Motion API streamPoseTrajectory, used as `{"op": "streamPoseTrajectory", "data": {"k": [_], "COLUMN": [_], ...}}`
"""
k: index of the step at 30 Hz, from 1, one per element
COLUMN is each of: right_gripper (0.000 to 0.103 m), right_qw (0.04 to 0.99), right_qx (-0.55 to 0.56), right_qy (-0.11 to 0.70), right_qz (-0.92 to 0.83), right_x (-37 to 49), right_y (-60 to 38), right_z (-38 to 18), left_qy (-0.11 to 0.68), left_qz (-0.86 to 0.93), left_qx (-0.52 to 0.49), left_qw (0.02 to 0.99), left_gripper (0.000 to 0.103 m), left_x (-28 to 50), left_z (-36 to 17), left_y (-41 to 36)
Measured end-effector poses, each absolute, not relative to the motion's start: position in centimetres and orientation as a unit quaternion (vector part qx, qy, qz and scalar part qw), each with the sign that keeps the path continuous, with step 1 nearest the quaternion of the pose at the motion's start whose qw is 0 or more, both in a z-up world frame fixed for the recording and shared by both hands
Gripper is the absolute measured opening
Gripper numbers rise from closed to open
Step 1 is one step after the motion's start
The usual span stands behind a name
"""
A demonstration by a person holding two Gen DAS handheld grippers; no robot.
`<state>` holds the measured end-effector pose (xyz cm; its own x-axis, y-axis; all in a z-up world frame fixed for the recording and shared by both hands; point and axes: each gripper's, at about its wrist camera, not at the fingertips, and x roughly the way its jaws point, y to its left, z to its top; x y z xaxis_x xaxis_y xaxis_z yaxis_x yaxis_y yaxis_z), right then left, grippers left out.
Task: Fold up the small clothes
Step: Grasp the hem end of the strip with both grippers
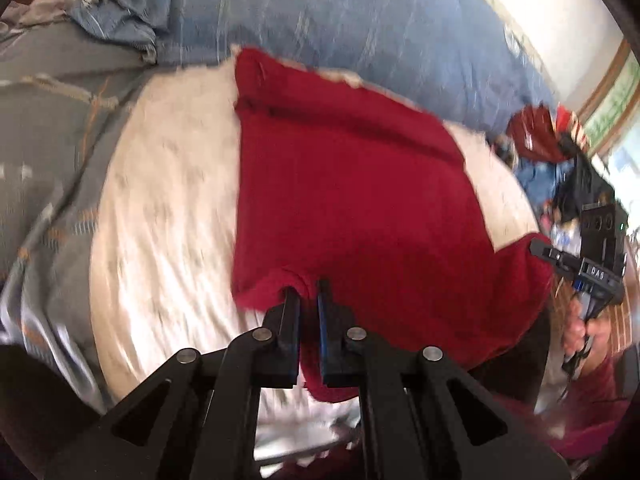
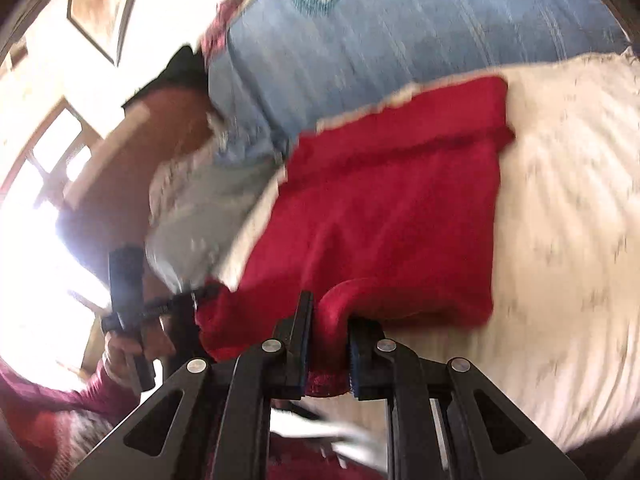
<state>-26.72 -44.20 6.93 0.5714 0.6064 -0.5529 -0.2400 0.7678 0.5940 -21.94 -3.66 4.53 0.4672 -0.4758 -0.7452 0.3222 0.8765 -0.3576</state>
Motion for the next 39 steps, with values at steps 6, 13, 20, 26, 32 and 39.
{"op": "streamPoseTrajectory", "data": {"k": [6, 13, 20, 26, 32, 39], "right_gripper": [0.014, 0.014, 0.014, 0.014, 0.014, 0.014], "right_qw": [0.874, 0.894, 0.901, 0.899, 0.902, 0.909], "right_qx": [0.263, 0.245, 0.238, 0.244, 0.238, 0.230], "right_qy": [0.349, 0.331, 0.326, 0.329, 0.329, 0.324], "right_qz": [0.214, 0.175, 0.160, 0.156, 0.148, 0.128], "right_x": [-22.8, -19.1, -17.4, -16.8, -16.0, -14.5], "right_y": [-44.7, -45.7, -46.0, -46.4, -46.7, -47.1], "right_z": [8.2, 9.5, 9.8, 9.4, 9.5, 9.9], "left_qy": [0.412, 0.376, 0.367, 0.367, 0.361, 0.348], "left_qz": [-0.208, -0.182, -0.170, -0.161, -0.156, -0.151], "left_qx": [-0.108, -0.099, -0.084, -0.077, -0.071, -0.059], "left_qw": [0.881, 0.903, 0.911, 0.913, 0.917, 0.923], "left_gripper": [0.005, 0.005, 0.005, 0.005, 0.005, 0.005], "left_x": [-17.4, -13.1, -11.5, -11.2, -10.5, -9.0], "left_z": [6.6, 8.0, 8.0, 8.1, 8.5, 9.3], "left_y": [-3.0, -4.2, -5.1, -5.6, -5.9, -6.9]}}
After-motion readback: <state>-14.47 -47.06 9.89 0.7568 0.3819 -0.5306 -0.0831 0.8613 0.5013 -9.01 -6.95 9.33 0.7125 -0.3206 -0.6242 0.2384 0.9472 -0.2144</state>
